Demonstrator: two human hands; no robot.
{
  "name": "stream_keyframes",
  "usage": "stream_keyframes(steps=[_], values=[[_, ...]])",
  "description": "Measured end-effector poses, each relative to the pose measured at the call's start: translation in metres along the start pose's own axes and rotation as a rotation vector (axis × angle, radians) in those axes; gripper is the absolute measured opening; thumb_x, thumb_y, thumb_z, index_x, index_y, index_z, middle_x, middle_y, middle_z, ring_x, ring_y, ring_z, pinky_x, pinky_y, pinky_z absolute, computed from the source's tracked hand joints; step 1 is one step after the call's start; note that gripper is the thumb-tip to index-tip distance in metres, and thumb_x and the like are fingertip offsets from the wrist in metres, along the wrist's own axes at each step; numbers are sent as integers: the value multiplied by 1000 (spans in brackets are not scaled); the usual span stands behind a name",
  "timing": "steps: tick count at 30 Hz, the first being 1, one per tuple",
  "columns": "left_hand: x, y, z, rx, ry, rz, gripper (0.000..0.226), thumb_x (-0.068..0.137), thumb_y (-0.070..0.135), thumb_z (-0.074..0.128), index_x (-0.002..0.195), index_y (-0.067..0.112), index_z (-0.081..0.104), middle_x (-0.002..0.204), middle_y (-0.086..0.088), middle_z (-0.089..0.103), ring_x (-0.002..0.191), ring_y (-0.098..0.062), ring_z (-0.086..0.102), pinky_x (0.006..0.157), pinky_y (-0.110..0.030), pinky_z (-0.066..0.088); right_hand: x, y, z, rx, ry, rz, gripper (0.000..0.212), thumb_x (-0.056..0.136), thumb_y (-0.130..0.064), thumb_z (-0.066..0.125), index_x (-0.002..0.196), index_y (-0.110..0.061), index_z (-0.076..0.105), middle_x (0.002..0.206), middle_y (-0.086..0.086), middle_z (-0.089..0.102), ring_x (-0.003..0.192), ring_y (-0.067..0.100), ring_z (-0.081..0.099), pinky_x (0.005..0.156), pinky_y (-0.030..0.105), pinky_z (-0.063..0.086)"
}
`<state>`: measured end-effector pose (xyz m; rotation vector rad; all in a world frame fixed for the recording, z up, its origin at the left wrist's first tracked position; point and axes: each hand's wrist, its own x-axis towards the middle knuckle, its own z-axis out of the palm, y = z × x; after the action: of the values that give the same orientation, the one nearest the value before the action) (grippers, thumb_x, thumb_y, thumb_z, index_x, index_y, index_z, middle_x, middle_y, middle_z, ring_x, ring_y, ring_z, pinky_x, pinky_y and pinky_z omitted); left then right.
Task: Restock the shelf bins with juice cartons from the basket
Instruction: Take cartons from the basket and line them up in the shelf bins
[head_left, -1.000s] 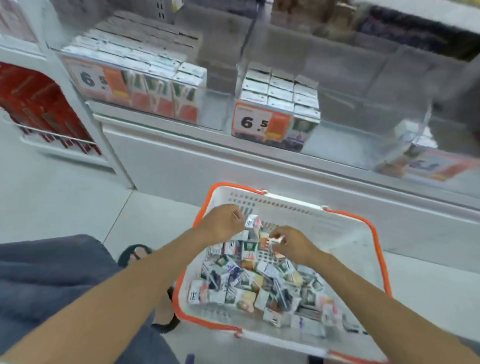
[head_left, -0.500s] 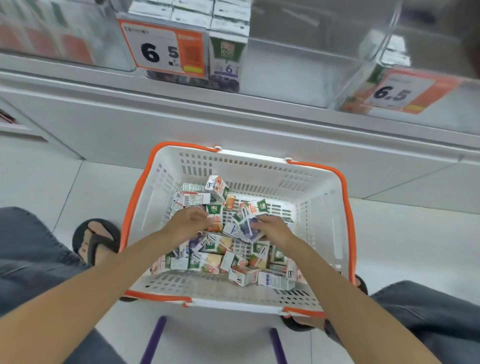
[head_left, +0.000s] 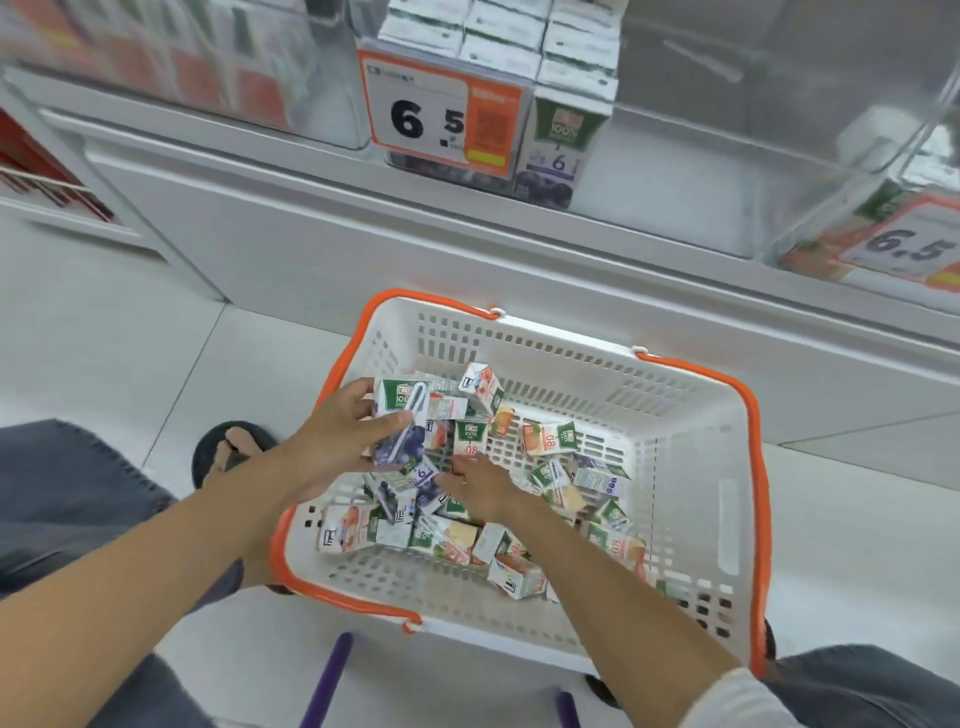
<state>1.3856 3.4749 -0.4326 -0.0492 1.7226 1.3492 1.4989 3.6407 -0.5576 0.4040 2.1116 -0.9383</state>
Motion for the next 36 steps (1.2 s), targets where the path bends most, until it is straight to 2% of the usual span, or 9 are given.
stream_keyframes(steps=[4,6,12,16,21,24,28,33,36], values=[[2,-9,6,13,20,-11,31,88,15,70,116,17,58,111,-10,68,92,-27,72,77,-48,60,20,-10,22,-24,142,-3,30,99,-36,49,120,-17,59,102,4,67,97,24,60,85,31,45],[6,-9,9,8,31,-8,32,87,15,70,116,17,58,111,-10,67,87,-24,73,69,-41,61,22,-10,29,108,254,8,6,91,-28,63,92,-26,58,79,-7,57,73,12,53,62,23,40],[10,-1,14,-1,38,21,30,88,17,69,115,21,56,108,-5,67,81,-16,73,59,-29,58,-11,1,-11,559,324,27,41,87,-1,66,126,-12,58,131,5,56,112,20,58,82,22,49],[10,12,29,-66,67,82,31,90,15,66,119,16,54,109,-8,69,79,-18,72,59,-29,58,-79,15,-81,812,528,-36,30,90,-2,64,117,-13,63,125,11,62,89,13,70,69,17,51],[2,48,67,-170,35,167,36,90,33,66,119,18,52,107,-9,69,81,-22,72,71,-38,61,-139,-21,-134,1080,486,-346,39,90,0,62,125,-18,61,121,16,66,99,27,67,97,40,51],[-11,75,91,-199,-21,209,54,77,52,69,118,20,54,104,-7,70,88,-24,72,78,-39,59,-154,-52,-138,940,510,-408,43,87,-1,66,126,-21,61,123,14,64,111,28,62,99,42,49],[-26,107,95,-35,21,348,41,80,36,76,114,26,57,100,-2,72,85,-16,72,61,-27,56,-178,-74,-158,800,538,-442,40,84,-10,69,120,-25,60,129,4,59,120,22,56,101,38,46],[-46,176,93,76,-84,590,31,85,36,70,112,32,56,100,4,73,79,-5,71,60,-18,53,-219,-94,-215,685,422,-589,97,81,1,73,151,-34,15,135,-5,52,119,13,58,89,25,52],[-56,226,102,239,-137,772,22,86,34,70,101,42,55,89,19,73,81,4,68,65,-10,50,-247,-107,-256,484,602,-603,94,70,0,82,143,-31,32,125,-4,60,113,12,60,93,26,50]])
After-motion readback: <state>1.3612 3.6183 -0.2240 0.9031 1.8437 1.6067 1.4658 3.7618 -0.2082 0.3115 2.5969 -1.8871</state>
